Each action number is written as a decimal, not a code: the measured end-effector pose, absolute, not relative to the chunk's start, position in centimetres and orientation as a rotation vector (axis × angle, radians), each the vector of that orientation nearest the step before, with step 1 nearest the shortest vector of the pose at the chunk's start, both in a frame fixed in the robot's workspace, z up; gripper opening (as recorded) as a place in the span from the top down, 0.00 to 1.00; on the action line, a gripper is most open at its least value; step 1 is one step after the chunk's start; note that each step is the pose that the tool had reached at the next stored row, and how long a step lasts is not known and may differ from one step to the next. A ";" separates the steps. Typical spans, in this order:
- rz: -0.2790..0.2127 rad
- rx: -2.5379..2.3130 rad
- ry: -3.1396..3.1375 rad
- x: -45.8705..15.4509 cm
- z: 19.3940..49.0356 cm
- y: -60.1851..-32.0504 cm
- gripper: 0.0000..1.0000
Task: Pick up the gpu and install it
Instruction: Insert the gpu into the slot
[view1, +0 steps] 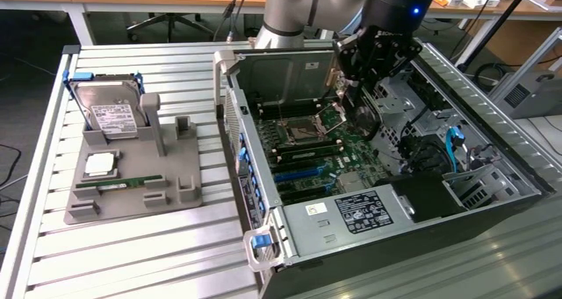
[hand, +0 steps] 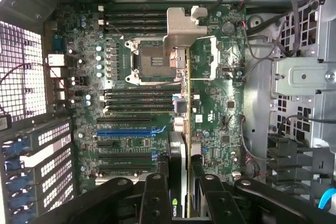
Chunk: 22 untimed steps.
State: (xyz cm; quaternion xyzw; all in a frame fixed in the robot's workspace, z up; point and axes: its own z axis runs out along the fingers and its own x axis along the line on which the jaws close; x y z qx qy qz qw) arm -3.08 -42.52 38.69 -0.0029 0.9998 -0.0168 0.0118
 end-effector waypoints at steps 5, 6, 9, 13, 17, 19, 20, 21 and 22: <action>-0.051 -0.115 3.114 -3.1 38.7 -42.5 0.73; -0.051 -0.153 3.112 -3.1 38.7 -42.5 0.73; -0.050 -0.231 3.107 -3.1 38.7 -42.5 0.73; -0.049 -0.298 3.100 -3.1 38.7 -42.5 0.73; -0.048 -0.369 3.092 -3.1 38.6 -42.5 0.73; -0.047 -0.393 3.089 -3.1 38.6 -42.5 0.73; -0.047 -0.406 3.087 -3.1 38.6 -42.5 0.73; -0.047 -0.416 3.086 -3.1 38.6 -42.5 0.73; -0.047 -0.428 3.084 -3.1 38.6 -42.5 0.73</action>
